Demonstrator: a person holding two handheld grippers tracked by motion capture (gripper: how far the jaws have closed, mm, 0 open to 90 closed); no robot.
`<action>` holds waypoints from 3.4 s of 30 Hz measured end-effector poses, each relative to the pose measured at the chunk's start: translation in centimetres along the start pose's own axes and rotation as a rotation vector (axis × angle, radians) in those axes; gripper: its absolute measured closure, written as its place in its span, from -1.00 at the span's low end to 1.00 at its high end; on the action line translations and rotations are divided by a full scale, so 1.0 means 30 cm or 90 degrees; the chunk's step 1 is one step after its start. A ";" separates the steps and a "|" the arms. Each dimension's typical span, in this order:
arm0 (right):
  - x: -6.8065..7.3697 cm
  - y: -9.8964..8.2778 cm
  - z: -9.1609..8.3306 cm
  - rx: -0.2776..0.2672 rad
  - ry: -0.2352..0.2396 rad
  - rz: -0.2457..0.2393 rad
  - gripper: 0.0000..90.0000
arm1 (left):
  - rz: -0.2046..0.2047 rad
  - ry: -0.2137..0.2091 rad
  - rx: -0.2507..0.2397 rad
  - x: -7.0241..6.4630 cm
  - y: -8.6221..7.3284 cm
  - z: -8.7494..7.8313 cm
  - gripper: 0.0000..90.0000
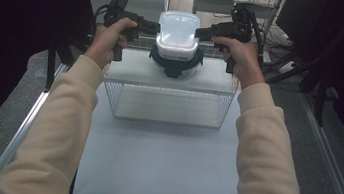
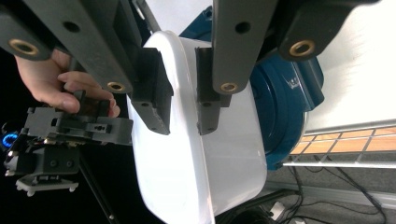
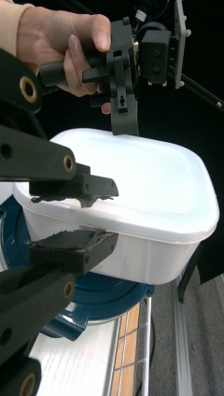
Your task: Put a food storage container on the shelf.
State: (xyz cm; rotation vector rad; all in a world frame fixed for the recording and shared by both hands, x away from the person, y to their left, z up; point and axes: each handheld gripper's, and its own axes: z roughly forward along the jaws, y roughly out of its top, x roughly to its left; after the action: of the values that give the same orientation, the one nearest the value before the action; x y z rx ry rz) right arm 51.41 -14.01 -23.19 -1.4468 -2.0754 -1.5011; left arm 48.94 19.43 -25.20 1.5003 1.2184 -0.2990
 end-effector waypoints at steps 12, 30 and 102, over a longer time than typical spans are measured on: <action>-0.041 0.005 0.031 0.000 0.010 0.056 0.45 | -0.044 -0.020 -0.023 0.052 -0.001 0.027 0.66; -0.008 -0.016 0.011 -0.042 0.021 -0.011 -0.30 | 0.050 0.041 -0.062 -0.010 -0.042 -0.015 -0.13; -0.319 -0.994 -0.160 -0.011 -0.157 -0.312 -0.50 | 0.241 0.280 0.058 0.246 -1.026 -0.105 -0.45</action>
State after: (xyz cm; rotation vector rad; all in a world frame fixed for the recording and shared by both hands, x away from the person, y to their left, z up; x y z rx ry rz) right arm 30.97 -23.67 -45.40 -1.2357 -2.7254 -1.5609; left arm 26.24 21.00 -47.43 1.9013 1.2324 0.2443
